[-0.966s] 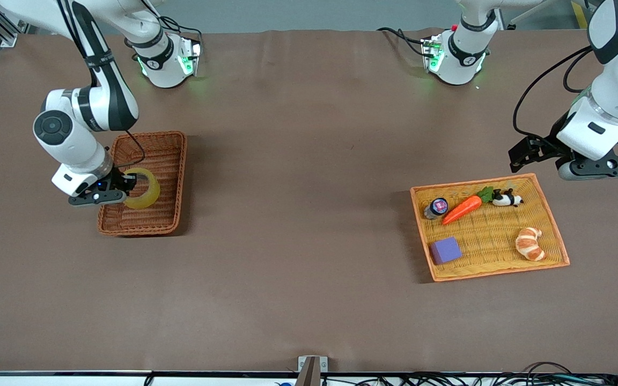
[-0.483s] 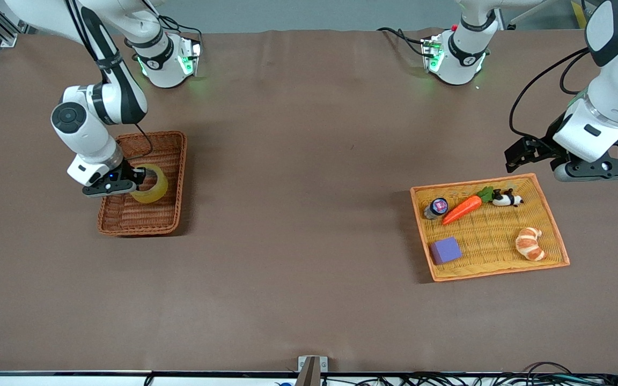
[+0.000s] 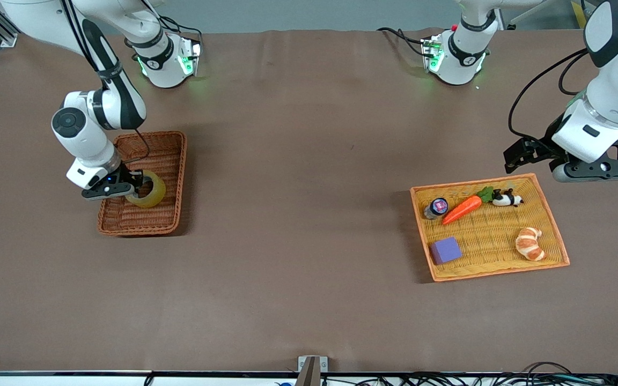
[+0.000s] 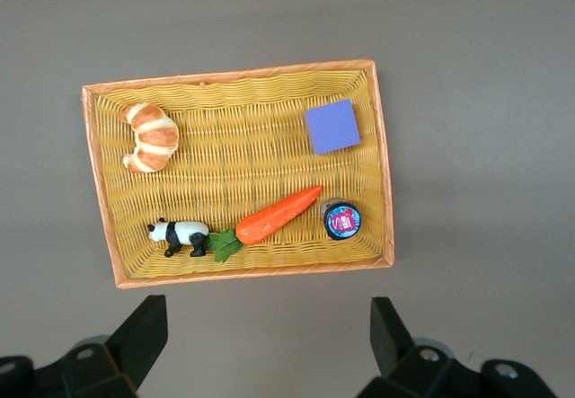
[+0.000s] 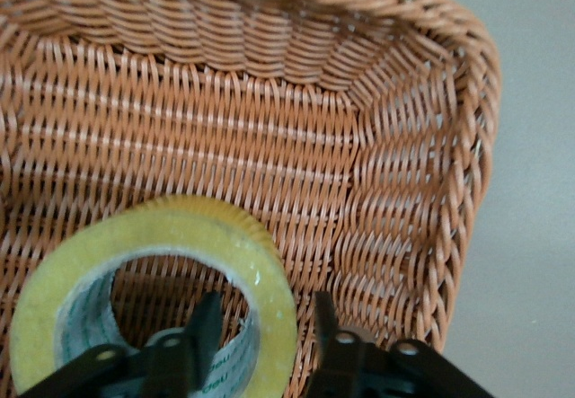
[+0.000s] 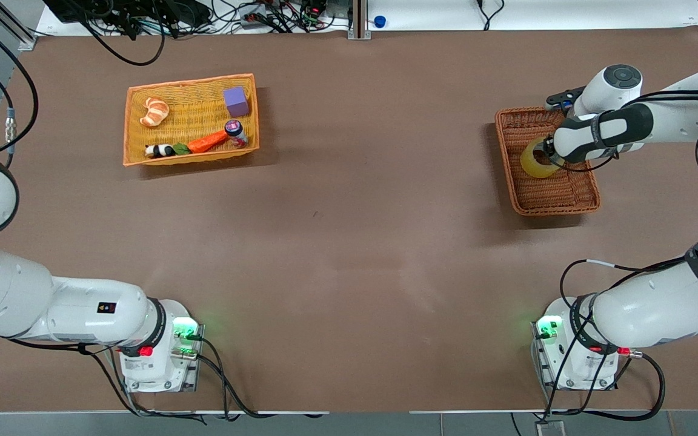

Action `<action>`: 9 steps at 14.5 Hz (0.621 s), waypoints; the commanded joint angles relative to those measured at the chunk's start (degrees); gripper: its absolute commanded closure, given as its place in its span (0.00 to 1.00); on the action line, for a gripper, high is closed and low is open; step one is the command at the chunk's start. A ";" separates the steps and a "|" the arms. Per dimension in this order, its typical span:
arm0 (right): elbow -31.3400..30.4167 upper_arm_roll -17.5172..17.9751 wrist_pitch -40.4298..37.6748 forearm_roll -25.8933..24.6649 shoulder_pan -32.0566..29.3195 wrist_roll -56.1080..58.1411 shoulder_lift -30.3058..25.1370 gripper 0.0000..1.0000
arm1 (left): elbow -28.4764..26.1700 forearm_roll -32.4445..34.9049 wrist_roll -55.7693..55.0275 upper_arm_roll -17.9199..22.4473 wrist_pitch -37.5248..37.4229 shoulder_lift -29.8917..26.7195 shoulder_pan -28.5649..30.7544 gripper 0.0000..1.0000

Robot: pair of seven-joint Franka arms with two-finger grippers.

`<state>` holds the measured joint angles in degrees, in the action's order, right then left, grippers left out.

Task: Move tape to another basket
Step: 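Open the right gripper and raise it away from the basket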

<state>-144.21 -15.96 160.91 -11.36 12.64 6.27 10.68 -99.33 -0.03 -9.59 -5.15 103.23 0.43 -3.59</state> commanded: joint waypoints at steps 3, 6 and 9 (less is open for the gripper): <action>7.43 1.55 -15.15 -0.50 -0.51 -2.65 -6.45 0.00 | 0.63 -0.76 0.80 -0.56 0.39 0.10 0.25 0.01; 11.49 3.57 -20.19 -0.41 -0.51 -7.57 -9.35 0.00 | 0.54 -0.85 0.80 -0.39 0.13 0.10 0.33 0.01; 15.17 3.83 -26.49 -0.07 -0.51 -9.78 -12.61 0.00 | 0.63 -0.85 0.89 -0.56 -0.05 0.10 0.34 0.01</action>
<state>-130.51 -12.78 138.45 -11.34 12.67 -1.53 0.68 -99.29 -0.03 -9.59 -5.38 103.42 0.43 -3.58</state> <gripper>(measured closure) 0.000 0.004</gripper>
